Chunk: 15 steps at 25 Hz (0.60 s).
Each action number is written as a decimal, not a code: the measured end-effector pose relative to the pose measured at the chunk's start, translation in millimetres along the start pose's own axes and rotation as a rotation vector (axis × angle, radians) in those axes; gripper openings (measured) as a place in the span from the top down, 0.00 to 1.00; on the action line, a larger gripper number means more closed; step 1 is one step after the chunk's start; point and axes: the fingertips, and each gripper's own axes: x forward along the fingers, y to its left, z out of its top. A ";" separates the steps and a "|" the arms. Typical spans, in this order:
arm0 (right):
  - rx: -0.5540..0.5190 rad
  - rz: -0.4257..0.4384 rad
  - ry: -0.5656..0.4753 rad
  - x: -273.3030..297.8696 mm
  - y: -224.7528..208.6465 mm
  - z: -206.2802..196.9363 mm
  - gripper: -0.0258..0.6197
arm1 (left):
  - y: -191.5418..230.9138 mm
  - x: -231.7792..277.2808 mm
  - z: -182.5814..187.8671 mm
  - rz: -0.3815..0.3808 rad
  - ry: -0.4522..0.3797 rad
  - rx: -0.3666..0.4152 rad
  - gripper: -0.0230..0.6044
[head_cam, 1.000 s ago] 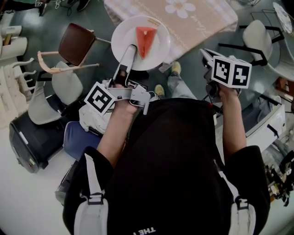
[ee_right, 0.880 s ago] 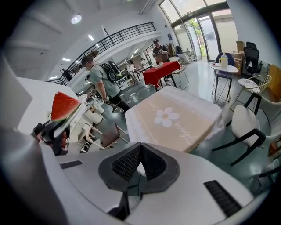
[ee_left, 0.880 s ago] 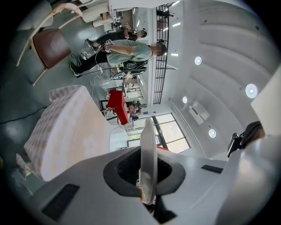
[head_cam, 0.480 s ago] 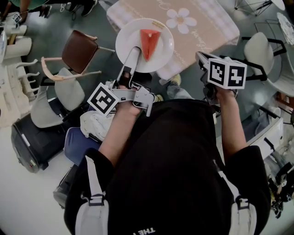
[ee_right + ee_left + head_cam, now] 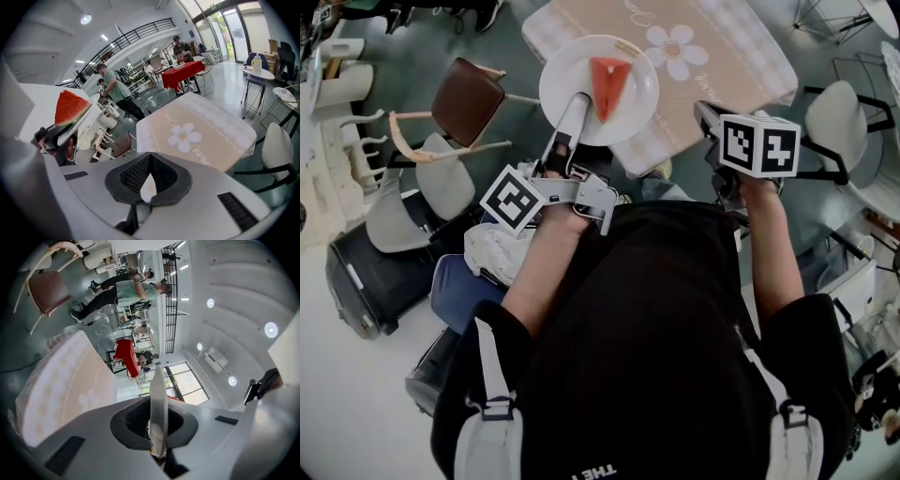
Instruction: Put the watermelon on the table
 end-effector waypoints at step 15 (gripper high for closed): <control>-0.088 0.021 0.000 11.5 60.6 -11.1 0.94 | -8.1 1.7 0.2 -0.091 -0.003 0.022 0.94</control>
